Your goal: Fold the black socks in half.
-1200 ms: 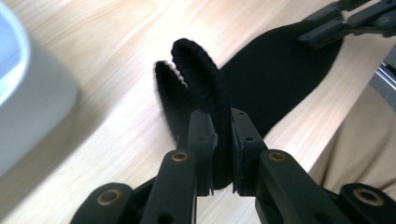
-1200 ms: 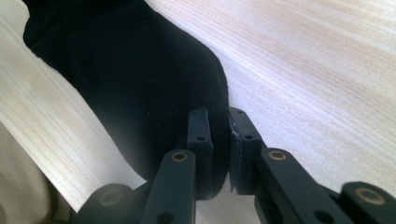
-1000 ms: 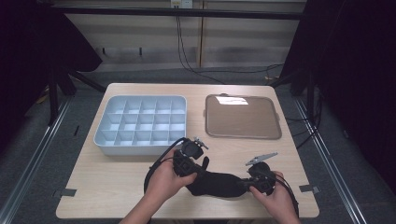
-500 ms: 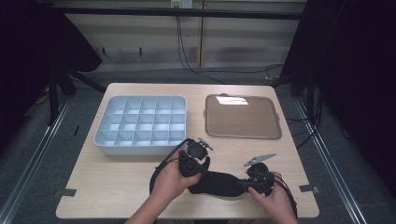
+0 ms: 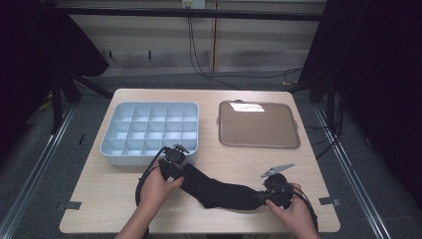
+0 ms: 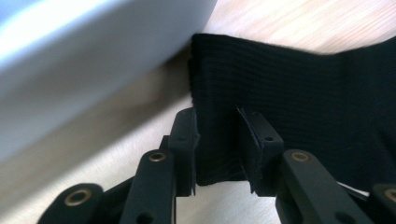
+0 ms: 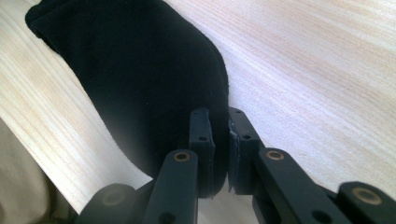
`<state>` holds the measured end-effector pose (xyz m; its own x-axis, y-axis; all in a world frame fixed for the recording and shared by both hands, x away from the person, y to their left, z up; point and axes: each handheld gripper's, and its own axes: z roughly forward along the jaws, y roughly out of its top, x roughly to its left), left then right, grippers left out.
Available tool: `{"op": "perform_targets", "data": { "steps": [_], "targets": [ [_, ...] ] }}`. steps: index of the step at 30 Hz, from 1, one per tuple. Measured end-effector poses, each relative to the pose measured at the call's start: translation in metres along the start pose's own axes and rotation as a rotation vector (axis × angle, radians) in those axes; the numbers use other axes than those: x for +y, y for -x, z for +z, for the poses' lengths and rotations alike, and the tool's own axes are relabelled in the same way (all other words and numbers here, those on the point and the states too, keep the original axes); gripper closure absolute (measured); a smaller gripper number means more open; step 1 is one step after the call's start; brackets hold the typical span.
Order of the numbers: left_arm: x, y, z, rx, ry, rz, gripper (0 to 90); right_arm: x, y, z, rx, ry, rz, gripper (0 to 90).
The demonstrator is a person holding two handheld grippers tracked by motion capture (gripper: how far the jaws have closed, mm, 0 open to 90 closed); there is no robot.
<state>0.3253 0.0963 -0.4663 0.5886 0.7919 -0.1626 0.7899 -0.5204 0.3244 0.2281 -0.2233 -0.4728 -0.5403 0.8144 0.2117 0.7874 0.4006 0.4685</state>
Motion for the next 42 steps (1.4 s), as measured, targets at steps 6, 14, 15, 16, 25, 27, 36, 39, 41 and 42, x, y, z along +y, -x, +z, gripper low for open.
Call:
{"op": "perform_targets", "data": {
  "steps": [6,14,15,16,25,27,36,39,41,42],
  "targets": [
    [0.002,-0.001,0.002,0.013,-0.040,-0.027,58.8,0.000,0.000,0.000,-0.002,-0.002,0.003,82.3],
    [0.004,0.008,0.004,0.014,-0.076,-0.002,72.0,0.000,-0.001,0.000,-0.007,-0.003,0.008,82.2],
    [0.005,0.012,0.004,0.028,-0.084,0.011,77.6,0.000,-0.001,0.000,-0.008,0.003,0.003,82.4],
    [0.006,0.013,0.003,0.030,-0.085,0.024,78.3,0.000,-0.002,-0.001,-0.008,0.005,0.008,82.5],
    [0.013,0.026,-0.026,-0.034,-0.031,0.070,79.3,-0.001,0.002,0.000,-0.001,0.005,0.012,83.7],
    [0.019,0.037,-0.042,-0.048,-0.013,0.109,79.2,0.000,0.000,0.001,0.001,0.007,0.020,83.6],
    [0.033,0.073,-0.067,-0.096,0.007,0.182,79.2,0.002,-0.005,0.002,0.001,0.002,0.010,84.2],
    [0.035,0.080,-0.067,-0.081,0.011,0.205,79.2,0.001,-0.005,0.002,0.004,0.002,0.016,84.3],
    [0.036,0.092,-0.067,-0.083,0.009,0.235,79.2,0.002,-0.005,0.002,0.010,-0.001,0.029,84.8],
    [0.036,0.092,-0.067,-0.083,0.009,0.235,79.2,0.002,-0.005,0.002,0.010,-0.001,0.029,84.8]
  ]
}}
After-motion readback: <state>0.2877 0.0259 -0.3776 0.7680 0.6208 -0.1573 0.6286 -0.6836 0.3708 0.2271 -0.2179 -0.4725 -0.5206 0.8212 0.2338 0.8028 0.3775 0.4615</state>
